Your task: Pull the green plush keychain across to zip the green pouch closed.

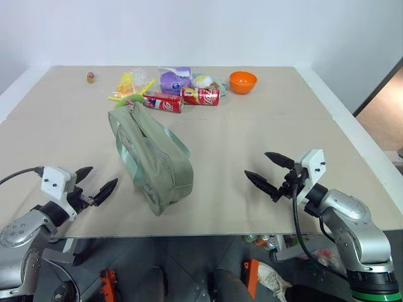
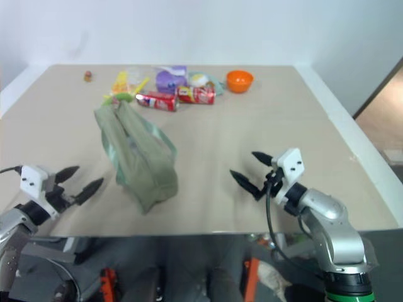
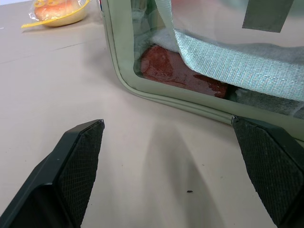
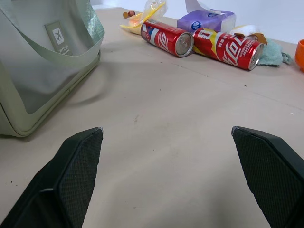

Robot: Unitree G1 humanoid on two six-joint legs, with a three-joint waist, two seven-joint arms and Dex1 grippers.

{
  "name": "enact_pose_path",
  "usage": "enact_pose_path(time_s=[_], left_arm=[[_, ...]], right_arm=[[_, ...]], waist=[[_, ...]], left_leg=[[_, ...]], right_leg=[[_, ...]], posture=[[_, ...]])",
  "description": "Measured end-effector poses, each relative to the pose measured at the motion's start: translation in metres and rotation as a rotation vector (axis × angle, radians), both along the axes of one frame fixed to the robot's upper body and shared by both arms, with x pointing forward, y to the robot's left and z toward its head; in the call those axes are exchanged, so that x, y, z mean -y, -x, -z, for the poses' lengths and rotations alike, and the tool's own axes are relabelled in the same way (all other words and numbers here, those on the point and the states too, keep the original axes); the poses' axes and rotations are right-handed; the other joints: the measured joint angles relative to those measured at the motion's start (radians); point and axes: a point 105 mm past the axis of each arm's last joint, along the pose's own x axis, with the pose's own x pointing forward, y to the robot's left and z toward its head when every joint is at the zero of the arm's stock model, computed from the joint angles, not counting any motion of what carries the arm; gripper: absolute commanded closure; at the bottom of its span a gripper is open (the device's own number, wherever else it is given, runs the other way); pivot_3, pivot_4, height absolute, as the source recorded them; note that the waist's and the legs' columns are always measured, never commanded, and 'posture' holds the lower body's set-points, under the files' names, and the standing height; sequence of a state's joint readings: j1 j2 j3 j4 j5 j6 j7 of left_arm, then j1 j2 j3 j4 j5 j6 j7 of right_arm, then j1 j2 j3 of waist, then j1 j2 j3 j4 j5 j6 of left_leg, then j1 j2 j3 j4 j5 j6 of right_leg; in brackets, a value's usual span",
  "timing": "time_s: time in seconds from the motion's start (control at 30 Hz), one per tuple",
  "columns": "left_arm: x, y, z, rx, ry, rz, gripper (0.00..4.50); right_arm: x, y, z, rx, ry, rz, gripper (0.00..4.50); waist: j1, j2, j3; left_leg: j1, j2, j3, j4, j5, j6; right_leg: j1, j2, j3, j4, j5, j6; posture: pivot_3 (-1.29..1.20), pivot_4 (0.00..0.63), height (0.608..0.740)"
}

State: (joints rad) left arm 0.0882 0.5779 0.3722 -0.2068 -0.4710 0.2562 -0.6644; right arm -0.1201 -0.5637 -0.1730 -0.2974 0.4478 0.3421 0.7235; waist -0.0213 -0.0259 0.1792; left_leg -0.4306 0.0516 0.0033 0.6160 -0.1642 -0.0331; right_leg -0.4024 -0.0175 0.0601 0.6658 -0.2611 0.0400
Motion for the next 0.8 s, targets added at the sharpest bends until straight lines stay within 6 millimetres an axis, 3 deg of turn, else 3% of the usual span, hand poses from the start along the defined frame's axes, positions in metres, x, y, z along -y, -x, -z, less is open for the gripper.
enact_pose_path(time_s=[0.2,0.37,0.57,0.63,0.73,0.8], left_arm=[[0.01,-0.009,-0.017,0.056,0.067,0.063,0.05],[0.013,-0.008,-0.018,0.047,0.105,0.091,0.05],[0.021,0.009,-0.032,0.082,0.15,0.15,0.05],[0.027,0.022,-0.036,0.082,0.163,0.177,0.05],[0.044,0.042,-0.044,0.075,0.189,0.252,0.05],[0.051,0.051,-0.049,0.066,0.187,0.291,0.05]], right_arm=[[0.0,-0.001,0.0,-0.003,0.0,0.005,0.0],[0.0,-0.001,0.0,-0.006,-0.003,0.005,0.0],[-0.005,0.002,-0.002,-0.037,-0.03,-0.049,0.0],[-0.016,0.004,-0.014,-0.033,-0.043,-0.116,0.0],[-0.043,0.014,-0.051,0.035,-0.059,-0.269,0.0],[-0.056,0.02,-0.062,0.039,-0.057,-0.345,0.0]], waist=[[0.0,-0.001,0.0],[-0.003,-0.001,0.0],[-0.006,-0.001,0.0],[-0.01,-0.001,0.0],[-0.013,-0.001,0.0],[-0.012,-0.003,0.0]], left_leg=[[0.0,0.0,0.0,0.001,0.0,0.0],[0.0,0.001,0.001,0.0,0.0,0.0],[0.0,0.002,0.002,0.0,0.0,0.0],[0.0,0.003,0.005,0.0,0.0,0.0],[0.001,0.005,0.005,0.001,0.0,0.0],[0.001,0.006,0.005,0.001,0.0,0.0]], right_leg=[[0.0,0.0,0.0,0.0,0.001,0.0],[0.0,0.001,0.002,0.0,0.002,0.002],[-0.001,0.002,0.003,0.0,0.002,0.002],[-0.002,0.002,0.004,0.0,0.002,0.0],[-0.002,0.003,0.004,0.0,0.002,-0.001],[-0.002,0.005,0.005,0.0,0.003,-0.002]], posture=[[0.0,0.15,0.74],[0.0,0.15,0.74],[0.0,0.15,0.74],[0.0,0.15,0.74],[0.0,0.15,0.74],[0.0,0.15,0.74]])
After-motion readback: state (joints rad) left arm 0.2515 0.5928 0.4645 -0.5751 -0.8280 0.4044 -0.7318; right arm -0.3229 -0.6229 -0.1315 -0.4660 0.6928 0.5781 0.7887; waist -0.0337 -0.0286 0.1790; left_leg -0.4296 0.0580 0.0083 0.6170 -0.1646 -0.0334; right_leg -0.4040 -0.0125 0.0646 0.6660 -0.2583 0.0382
